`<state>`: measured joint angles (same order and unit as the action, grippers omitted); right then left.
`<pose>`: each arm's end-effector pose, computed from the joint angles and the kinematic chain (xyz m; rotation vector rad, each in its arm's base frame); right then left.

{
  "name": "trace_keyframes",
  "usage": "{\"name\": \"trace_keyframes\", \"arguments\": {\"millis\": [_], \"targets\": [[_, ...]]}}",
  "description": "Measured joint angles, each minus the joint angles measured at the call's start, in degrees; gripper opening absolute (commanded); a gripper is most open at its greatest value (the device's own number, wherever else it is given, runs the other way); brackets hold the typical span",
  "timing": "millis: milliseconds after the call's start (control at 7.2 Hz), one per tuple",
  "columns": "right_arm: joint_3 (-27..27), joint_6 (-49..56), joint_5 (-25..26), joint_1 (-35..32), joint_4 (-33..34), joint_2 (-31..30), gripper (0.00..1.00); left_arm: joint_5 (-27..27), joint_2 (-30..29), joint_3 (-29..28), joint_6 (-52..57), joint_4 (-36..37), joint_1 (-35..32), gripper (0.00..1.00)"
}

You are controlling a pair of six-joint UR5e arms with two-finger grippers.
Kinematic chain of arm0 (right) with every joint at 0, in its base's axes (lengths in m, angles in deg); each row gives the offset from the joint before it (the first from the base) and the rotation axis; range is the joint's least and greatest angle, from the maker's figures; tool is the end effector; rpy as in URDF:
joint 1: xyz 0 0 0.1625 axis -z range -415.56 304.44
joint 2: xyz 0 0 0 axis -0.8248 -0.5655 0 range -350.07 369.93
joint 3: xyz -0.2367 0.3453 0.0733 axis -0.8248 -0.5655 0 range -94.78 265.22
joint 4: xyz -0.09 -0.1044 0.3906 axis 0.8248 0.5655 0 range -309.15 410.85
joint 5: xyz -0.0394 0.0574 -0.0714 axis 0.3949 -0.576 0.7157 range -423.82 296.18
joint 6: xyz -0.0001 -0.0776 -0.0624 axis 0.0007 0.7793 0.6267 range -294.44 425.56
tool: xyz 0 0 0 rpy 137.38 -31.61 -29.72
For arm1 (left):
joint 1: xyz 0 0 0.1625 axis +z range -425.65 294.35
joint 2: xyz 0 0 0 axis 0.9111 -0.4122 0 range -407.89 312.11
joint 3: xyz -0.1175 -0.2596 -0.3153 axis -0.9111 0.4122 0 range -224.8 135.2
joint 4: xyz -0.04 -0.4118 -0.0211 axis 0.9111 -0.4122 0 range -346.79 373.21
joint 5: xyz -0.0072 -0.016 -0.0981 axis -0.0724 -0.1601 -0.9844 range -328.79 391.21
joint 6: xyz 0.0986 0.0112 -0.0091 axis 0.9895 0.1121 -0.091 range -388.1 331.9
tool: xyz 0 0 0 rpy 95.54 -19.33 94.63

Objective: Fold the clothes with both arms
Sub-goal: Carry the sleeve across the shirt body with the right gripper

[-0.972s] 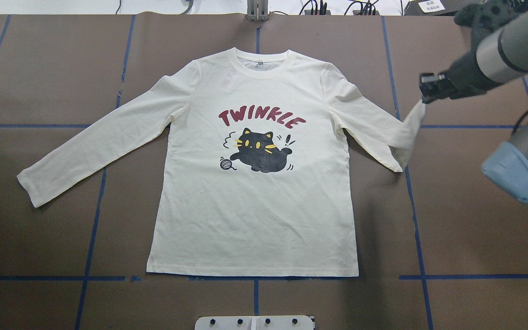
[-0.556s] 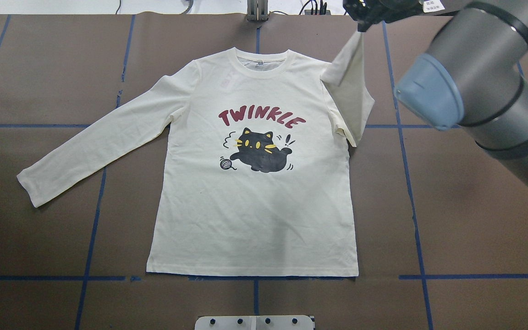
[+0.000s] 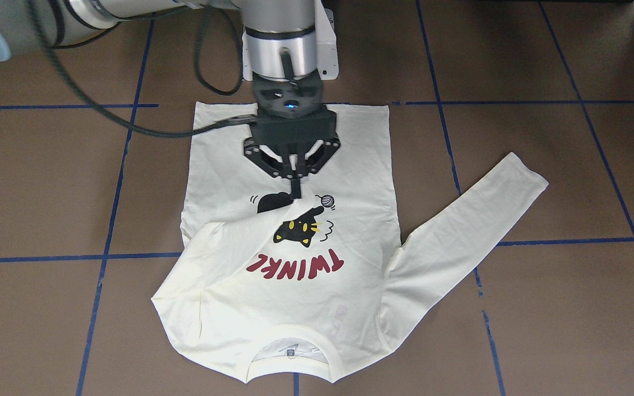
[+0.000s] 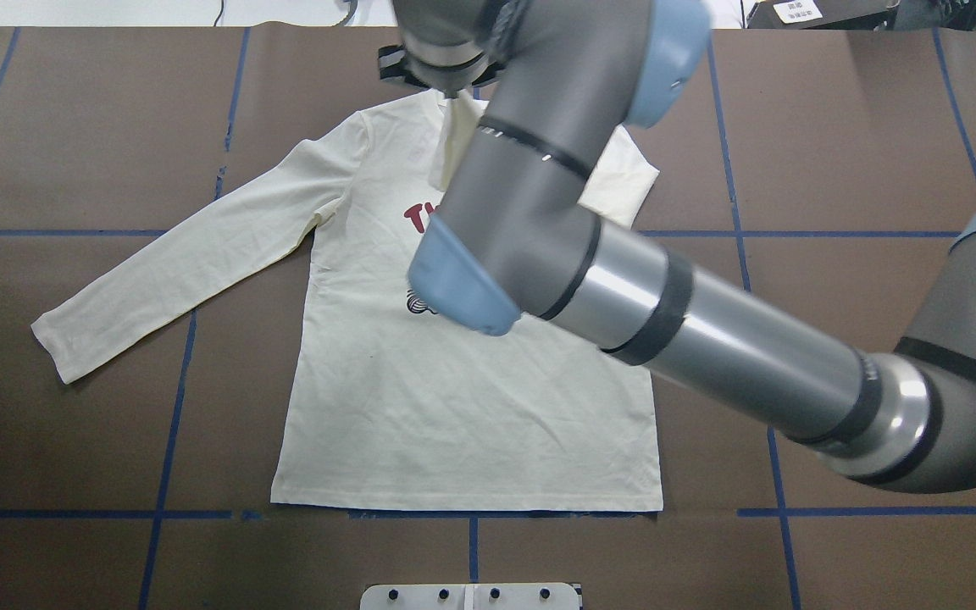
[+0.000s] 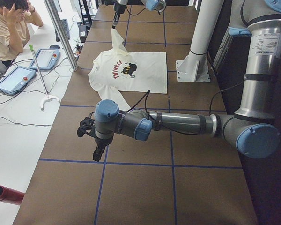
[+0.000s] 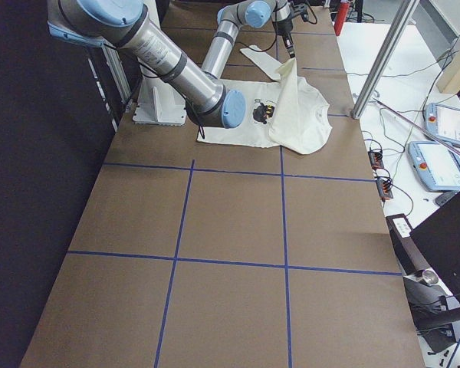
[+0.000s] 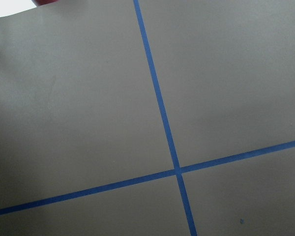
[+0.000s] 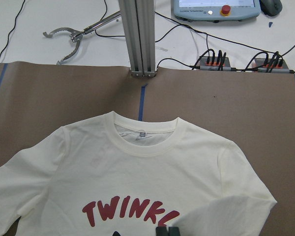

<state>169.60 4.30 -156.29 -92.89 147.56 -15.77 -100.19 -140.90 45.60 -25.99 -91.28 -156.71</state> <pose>-0.4996 -0.5431 -0.0055 0.4609 -0.7827 0.1198 -0.0771 -0.5303 0.6040 0.3185 0.7082 0.1302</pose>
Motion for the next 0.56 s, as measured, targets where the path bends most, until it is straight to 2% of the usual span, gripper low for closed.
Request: {"name": "trace_keyframes", "arguments": {"millis": [278, 556], "targets": [[-15.33, -8.08, 5.67, 4.29, -11.99, 6.23, 0.00, 0.00, -0.05, 0.01, 0.00, -0.01, 0.00, 1.00], [-23.79, -13.58, 7.06, 5.53, -17.94, 10.30, 1.00, 0.00, -0.06, 0.00, 0.00, -0.01, 0.00, 1.00]]}}
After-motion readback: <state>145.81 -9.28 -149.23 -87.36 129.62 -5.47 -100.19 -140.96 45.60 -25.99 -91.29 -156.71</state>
